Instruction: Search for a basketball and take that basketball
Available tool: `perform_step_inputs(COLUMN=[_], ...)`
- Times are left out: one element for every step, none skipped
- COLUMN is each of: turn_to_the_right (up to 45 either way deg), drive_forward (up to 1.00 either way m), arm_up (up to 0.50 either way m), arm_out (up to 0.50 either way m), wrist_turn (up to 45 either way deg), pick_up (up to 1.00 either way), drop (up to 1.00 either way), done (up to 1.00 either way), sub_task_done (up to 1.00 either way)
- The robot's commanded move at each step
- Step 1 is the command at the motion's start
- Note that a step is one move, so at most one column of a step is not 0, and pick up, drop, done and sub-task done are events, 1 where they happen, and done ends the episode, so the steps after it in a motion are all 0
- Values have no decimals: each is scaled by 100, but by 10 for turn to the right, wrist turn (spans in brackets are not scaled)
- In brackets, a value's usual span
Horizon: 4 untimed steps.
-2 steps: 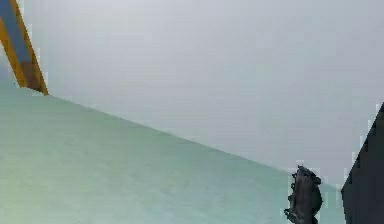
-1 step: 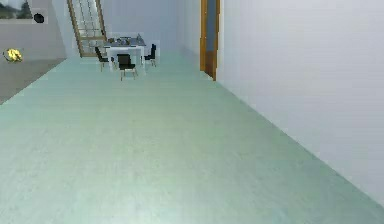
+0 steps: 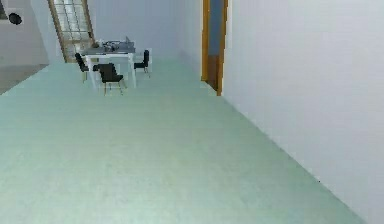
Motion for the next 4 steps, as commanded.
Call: perform_step_inputs(turn_to_the_right=[0, 0, -30, 0], drive_forward=[100, 100, 0, 100], arm_up=[0, 0, 0, 0], arm_out=[0, 0, 0, 0], wrist_turn=[0, 0, 0, 0], pick_up=[0, 0, 0, 0], drop=[0, 0, 0, 0], done=[0, 0, 0, 0], sub_task_done=[0, 0, 0, 0])
